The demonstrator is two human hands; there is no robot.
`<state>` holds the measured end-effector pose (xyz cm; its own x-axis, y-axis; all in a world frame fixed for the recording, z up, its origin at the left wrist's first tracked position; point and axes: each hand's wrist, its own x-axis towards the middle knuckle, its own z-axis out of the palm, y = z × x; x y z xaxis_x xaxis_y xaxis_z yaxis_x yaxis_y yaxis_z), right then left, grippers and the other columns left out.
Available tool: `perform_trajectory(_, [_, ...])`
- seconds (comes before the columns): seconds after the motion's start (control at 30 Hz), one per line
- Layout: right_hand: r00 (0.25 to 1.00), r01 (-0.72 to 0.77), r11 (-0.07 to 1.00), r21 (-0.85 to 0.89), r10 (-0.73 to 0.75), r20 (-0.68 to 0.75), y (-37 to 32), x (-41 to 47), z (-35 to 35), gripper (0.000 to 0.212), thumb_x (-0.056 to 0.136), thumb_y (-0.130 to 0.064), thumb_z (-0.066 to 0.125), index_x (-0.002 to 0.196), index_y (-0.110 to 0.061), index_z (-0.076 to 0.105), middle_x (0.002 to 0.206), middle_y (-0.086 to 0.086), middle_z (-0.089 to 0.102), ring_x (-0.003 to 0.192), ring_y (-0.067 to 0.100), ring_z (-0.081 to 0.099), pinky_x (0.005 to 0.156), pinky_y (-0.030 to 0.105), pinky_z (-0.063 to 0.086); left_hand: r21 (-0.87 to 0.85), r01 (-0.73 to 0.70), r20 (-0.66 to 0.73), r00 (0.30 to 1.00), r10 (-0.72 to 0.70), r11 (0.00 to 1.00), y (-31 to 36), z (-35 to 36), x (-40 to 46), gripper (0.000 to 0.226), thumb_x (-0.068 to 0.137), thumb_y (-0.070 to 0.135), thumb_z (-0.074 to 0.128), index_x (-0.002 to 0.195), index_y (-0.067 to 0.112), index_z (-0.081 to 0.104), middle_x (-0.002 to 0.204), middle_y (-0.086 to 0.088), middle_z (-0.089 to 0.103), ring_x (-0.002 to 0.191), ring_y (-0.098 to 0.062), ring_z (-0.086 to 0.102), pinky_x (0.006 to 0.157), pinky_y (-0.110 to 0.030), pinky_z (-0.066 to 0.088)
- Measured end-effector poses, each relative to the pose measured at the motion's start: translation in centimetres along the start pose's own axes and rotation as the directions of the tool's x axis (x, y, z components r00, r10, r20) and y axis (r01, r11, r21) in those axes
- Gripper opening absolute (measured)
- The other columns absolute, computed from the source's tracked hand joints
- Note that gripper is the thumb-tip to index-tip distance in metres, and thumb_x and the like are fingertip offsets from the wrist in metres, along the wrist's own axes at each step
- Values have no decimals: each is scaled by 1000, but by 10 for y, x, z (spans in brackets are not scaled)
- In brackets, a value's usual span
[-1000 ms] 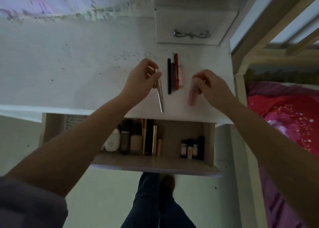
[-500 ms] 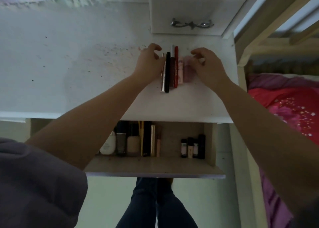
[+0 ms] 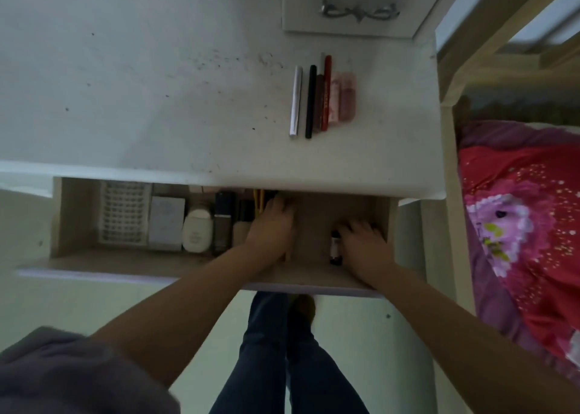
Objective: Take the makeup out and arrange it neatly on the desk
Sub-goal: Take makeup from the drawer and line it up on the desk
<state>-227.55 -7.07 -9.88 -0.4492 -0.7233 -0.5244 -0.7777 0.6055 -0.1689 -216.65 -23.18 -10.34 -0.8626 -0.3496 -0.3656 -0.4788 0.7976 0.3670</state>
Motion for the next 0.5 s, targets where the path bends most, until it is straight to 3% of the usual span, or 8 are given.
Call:
perform_trajectory(0.1, [1000, 25, 992, -126, -27, -15, -2, 4, 3, 41, 89, -21, 51, 129, -15, 50, 136, 10, 42, 126, 30, 36, 103, 42, 27, 229, -13, 52, 999, 1, 973, 2, 12, 8, 42, 95, 12, 42, 137, 7, 39, 143, -17, 29, 129, -35, 31, 88, -41, 45])
perform_trajectory(0.2, [998, 33, 991, -132, -39, -46, -1, 2, 4, 36, 88, -23, 54, 123, -13, 55, 131, 11, 48, 123, 31, 40, 101, 42, 29, 252, 7, 20, 1000, -13, 968, 4, 13, 4, 39, 94, 8, 41, 132, 5, 42, 139, -17, 34, 125, -33, 35, 88, -39, 43])
perform_trajectory(0.27, [995, 16, 995, -102, -25, -96, 0, -2, 3, 31, 90, -26, 53, 118, -14, 56, 123, 11, 55, 116, 31, 45, 96, 40, 31, 138, 98, -32, 995, -94, 986, 4, 8, 1, 36, 93, 4, 42, 129, 4, 43, 134, -18, 38, 117, -33, 43, 76, -37, 43])
perform_trajectory(0.37, [989, 57, 998, -23, -59, -135, -5, -10, -1, 23, 93, -27, 49, 112, -13, 51, 110, 10, 62, 104, 29, 52, 86, 36, 34, -198, 192, -62, 976, -208, 961, 1, 0, -12, 31, 96, 9, 44, 127, 7, 43, 125, -12, 49, 104, -30, 53, 67, -30, 35])
perform_trajectory(0.5, [984, 144, 969, 202, -117, -136, -10, -20, -15, 20, 94, -27, 51, 108, -12, 49, 105, 9, 62, 93, 25, 58, 70, 29, 36, -422, 97, -63, 989, -136, 901, 1, -10, -32, 21, 93, 11, 54, 114, 6, 53, 107, -11, 61, 94, -24, 58, 70, -23, 37])
